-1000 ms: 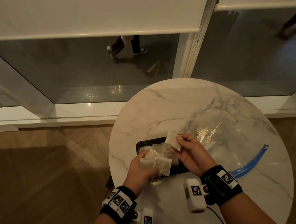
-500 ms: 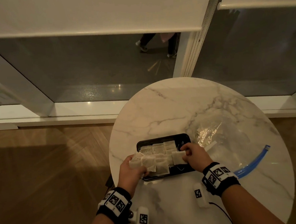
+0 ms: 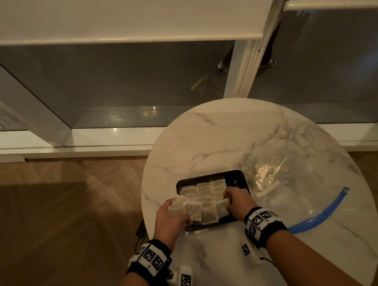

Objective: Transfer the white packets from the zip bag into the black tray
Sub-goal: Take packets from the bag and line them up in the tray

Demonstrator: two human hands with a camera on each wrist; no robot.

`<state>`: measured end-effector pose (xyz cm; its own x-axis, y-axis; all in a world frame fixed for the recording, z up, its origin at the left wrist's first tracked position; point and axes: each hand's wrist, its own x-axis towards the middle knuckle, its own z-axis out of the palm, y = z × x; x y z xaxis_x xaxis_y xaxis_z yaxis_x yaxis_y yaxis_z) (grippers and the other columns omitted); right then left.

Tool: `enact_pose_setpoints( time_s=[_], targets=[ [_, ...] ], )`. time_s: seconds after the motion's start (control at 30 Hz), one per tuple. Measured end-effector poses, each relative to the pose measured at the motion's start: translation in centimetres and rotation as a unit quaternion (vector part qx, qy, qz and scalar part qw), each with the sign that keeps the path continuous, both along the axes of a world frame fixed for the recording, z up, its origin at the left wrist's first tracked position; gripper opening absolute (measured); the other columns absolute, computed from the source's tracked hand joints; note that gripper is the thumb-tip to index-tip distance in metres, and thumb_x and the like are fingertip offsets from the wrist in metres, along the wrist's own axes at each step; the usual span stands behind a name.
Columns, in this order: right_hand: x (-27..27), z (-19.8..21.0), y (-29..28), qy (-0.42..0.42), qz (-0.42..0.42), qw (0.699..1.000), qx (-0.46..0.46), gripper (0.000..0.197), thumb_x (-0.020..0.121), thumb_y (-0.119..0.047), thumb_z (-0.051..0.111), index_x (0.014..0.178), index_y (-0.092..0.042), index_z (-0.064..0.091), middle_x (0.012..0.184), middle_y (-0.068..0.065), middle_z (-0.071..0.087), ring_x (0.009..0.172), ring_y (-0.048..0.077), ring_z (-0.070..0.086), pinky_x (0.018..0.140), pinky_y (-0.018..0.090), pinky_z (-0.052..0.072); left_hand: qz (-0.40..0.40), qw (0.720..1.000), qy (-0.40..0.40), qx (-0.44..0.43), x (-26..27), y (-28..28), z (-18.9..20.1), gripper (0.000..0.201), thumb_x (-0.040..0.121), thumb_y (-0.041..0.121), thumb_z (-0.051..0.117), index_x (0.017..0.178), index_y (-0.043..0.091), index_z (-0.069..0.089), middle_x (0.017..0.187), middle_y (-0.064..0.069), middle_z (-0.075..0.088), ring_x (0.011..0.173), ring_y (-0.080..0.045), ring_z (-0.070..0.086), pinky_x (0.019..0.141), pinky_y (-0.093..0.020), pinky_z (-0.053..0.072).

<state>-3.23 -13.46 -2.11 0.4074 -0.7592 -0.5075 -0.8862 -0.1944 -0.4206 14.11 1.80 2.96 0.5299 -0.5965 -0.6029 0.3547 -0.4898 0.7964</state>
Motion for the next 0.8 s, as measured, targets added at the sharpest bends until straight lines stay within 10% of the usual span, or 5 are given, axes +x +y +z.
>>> enact_pose_setpoints(
  time_s=[0.8],
  targets=[
    [0.7,1.2,0.4,0.005,-0.043,0.999,-0.013,0.033,0.083,-0.01,0.065,0.114,-0.014,0.053,0.103,0.01,0.062,0.092,0.025,0.062,0.077,0.031,0.054,-0.005,1.0,-0.005,-0.007,0.4,0.0,-0.9,0.047,0.069,-0.018,0.069,0.1,0.016,0.066,0.099,-0.012,0.071,0.095,-0.033,0.068,0.084,-0.052,0.06]
  ],
)
